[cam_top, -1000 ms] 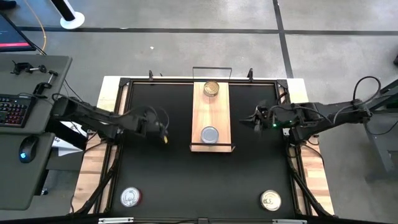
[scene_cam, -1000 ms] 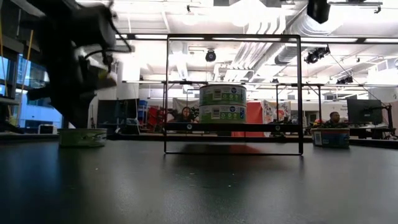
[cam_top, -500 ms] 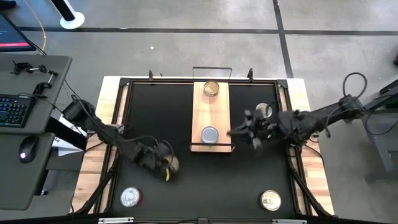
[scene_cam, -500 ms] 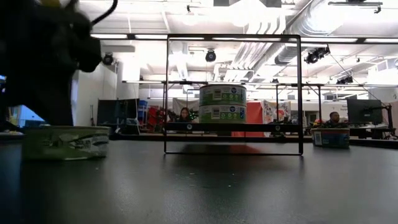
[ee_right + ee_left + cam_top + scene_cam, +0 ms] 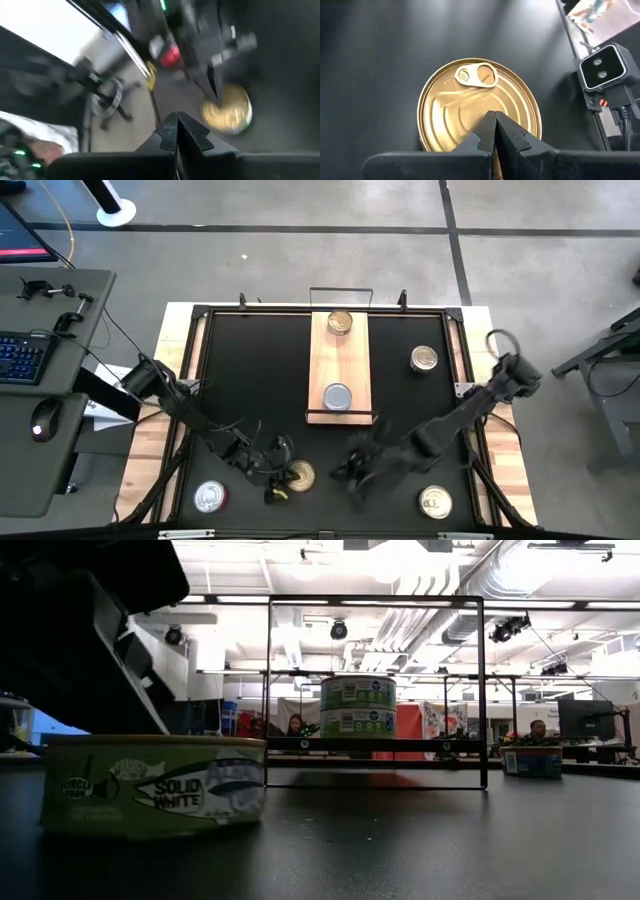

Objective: Stack canned seafood by type on shelf
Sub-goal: Stack the green tuna can on top of the other green tuna can on the shelf

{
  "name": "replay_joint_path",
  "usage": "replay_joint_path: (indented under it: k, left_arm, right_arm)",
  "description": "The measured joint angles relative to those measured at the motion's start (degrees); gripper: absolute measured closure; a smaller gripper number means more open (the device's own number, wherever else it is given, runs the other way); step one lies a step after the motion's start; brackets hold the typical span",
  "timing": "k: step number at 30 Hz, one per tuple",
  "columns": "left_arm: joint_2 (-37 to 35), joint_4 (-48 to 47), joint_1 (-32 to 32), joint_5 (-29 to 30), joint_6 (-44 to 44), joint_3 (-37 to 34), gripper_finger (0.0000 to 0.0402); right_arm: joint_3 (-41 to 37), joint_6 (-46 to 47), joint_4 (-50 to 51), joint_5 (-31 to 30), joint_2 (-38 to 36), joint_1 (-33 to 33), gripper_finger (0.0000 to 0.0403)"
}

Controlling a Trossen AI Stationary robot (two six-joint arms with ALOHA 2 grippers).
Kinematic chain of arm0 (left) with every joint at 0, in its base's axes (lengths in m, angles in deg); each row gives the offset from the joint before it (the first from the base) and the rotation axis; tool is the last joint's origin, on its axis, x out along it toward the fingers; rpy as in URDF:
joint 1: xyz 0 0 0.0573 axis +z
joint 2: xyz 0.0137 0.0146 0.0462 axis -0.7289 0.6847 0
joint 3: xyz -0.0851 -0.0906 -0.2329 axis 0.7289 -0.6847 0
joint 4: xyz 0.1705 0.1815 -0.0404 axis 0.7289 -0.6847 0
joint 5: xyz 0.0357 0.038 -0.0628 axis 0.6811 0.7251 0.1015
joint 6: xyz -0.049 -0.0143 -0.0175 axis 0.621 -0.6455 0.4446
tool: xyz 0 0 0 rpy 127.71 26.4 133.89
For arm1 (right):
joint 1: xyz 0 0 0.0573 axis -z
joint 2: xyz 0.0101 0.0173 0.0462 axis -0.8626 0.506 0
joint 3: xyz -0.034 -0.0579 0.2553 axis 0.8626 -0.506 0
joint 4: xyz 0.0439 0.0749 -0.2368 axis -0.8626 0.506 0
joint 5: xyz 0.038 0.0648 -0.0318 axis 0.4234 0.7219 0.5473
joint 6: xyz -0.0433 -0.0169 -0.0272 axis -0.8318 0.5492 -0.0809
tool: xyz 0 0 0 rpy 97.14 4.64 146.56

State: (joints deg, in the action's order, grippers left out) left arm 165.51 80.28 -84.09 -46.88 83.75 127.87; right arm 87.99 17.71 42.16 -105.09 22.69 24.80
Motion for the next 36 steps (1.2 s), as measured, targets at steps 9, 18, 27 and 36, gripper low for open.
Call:
replay_joint_path:
  k: [9,18,27,36]
  left_arm:
    - [0.9,-4.6,0.1,2.1,-19.6,6.9,0.0401]
    - [-8.4,-13.6,-5.5,9.4,-20.6,5.2,0.0401]
    - [-5.8,-5.5,-7.3,15.0,-16.2,0.1,0.0401]
    - [-1.2,-1.8,-3.6,12.3,-14.8,1.1,0.0401]
  right_arm:
    - [14.6,11.2,19.7,9.9,14.4,-1.4,0.0403]
    - [14.8,7.9,26.4,14.6,20.2,0.0,0.0403]
    - [14.8,-0.4,22.4,17.7,27.0,5.2,0.0403]
    - [14.7,-3.2,18.2,19.1,28.8,6.6,0.0403]
